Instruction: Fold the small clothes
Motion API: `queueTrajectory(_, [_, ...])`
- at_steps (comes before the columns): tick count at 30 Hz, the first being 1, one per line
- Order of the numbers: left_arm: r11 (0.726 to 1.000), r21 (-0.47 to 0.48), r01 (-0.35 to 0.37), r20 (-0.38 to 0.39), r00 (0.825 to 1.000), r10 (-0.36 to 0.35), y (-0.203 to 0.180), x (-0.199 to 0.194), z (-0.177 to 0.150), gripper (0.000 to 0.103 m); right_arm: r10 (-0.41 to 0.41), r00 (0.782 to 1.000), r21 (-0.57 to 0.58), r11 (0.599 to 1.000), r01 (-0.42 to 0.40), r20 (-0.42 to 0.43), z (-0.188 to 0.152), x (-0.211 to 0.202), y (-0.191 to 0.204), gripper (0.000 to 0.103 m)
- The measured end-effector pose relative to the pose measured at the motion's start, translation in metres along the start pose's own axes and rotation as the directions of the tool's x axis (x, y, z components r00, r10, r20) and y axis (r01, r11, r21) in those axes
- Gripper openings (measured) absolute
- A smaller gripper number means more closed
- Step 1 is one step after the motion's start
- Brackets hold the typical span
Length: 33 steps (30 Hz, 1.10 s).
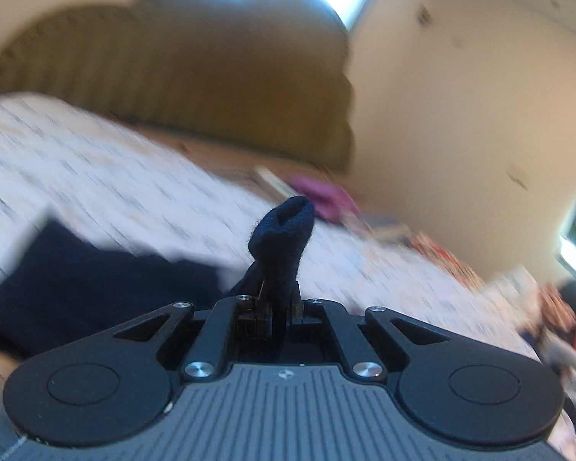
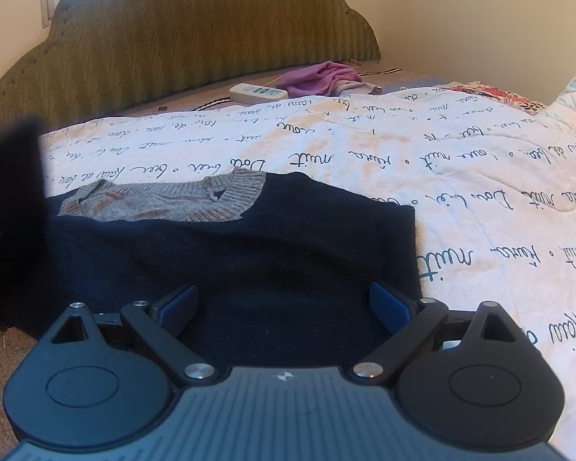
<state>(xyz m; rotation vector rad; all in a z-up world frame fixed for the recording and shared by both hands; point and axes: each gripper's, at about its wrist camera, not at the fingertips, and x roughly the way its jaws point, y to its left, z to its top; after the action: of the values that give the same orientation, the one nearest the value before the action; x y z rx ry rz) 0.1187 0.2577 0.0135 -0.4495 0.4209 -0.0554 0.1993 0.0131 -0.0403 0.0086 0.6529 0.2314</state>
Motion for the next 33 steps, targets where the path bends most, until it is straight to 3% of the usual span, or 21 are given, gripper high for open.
queueTrajectory(2, [0.999, 0.03, 0.034, -0.108, 0.994, -0.031, -0.017, 0.017, -0.027, 0.005, 0.003, 1.0, 0.005, 1.0, -0.003, 0.001, 0.0, 0.0, -0.001, 0.097])
queueTrajectory(4, [0.997, 0.042, 0.057, -0.254, 0.966, -0.044, -0.018, 0.038, -0.052, 0.017, 0.009, 1.0, 0.012, 1.0, -0.009, 0.002, 0.0, 0.0, -0.002, 0.097])
queueTrajectory(5, [0.996, 0.045, 0.072, -0.234, 0.97, -0.06, -0.016, 0.035, -0.056, 0.019, 0.01, 1.0, 0.014, 1.0, -0.01, 0.003, 0.0, 0.0, -0.003, 0.097])
queueTrajectory(8, [0.99, 0.028, 0.14, -0.227, 0.965, -0.13, -0.005, 0.023, -0.047, 0.054, 0.016, 1.0, 0.021, 1.0, -0.016, 0.003, 0.0, 0.0, -0.004, 0.097])
queueTrajectory(9, [0.988, 0.022, 0.152, -0.199, 0.969, -0.145, -0.001, 0.012, -0.041, 0.071, 0.019, 1.0, 0.025, 1.0, -0.019, 0.003, 0.0, 0.0, -0.004, 0.097])
queueTrajectory(10, [0.989, 0.024, 0.145, -0.157, 0.978, -0.14, 0.004, 0.003, -0.037, 0.081, 0.024, 1.0, 0.031, 0.999, -0.024, 0.005, 0.0, 0.0, -0.005, 0.097])
queueTrajectory(11, [0.991, 0.028, 0.13, -0.114, 0.985, -0.126, 0.008, -0.009, -0.032, 0.084, 0.031, 1.0, 0.04, 0.999, -0.031, 0.007, 0.0, 0.0, -0.007, 0.097])
queueTrajectory(14, [0.996, -0.014, 0.085, -0.058, 0.995, -0.086, 0.022, -0.039, -0.026, 0.086, 0.066, 0.998, 0.085, 0.994, -0.067, 0.016, 0.001, -0.003, -0.015, 0.097])
queueTrajectory(18, [0.994, -0.106, 0.022, -0.069, 0.997, -0.029, 0.055, -0.055, -0.035, 0.087, 0.147, 0.989, 0.238, 0.96, -0.145, 0.009, 0.015, -0.019, -0.027, 0.097])
queueTrajectory(20, [0.985, -0.171, 0.029, -0.065, 0.997, -0.041, 0.067, -0.057, -0.043, 0.087, 0.261, 0.965, 0.32, 0.912, -0.256, 0.025, 0.024, -0.029, -0.028, 0.097])
queueTrajectory(22, [0.983, -0.177, 0.044, -0.041, 0.998, -0.052, 0.068, -0.059, -0.039, 0.096, 0.372, 0.928, 0.37, 0.867, -0.334, -0.033, 0.03, -0.024, -0.022, 0.097])
queueTrajectory(25, [0.991, -0.126, 0.036, -0.065, 0.997, -0.045, 0.058, -0.053, -0.039, 0.097, 0.471, 0.868, 0.426, 0.825, -0.371, -0.155, 0.031, -0.004, -0.007, 0.096])
queueTrajectory(27, [0.992, -0.114, 0.047, -0.066, 0.996, -0.055, 0.056, -0.053, -0.039, 0.098, 0.485, 0.857, 0.433, 0.819, -0.376, -0.175, 0.03, 0.002, 0.002, 0.095])
queueTrajectory(28, [0.992, -0.12, 0.048, -0.064, 0.996, -0.056, 0.057, -0.053, -0.04, 0.098, 0.493, 0.852, 0.43, 0.817, -0.384, -0.176, 0.029, 0.002, 0.006, 0.09])
queueTrajectory(31, [0.988, -0.145, 0.053, -0.059, 0.996, -0.062, 0.061, -0.053, -0.042, 0.098, 0.525, 0.825, 0.435, 0.805, -0.403, -0.21, 0.027, 0.005, 0.017, 0.059])
queueTrajectory(33, [0.988, -0.147, 0.056, -0.059, 0.996, -0.065, 0.061, -0.052, -0.043, 0.099, 0.504, 0.832, 0.402, 0.828, -0.39, -0.232, 0.025, 0.008, 0.025, 0.053])
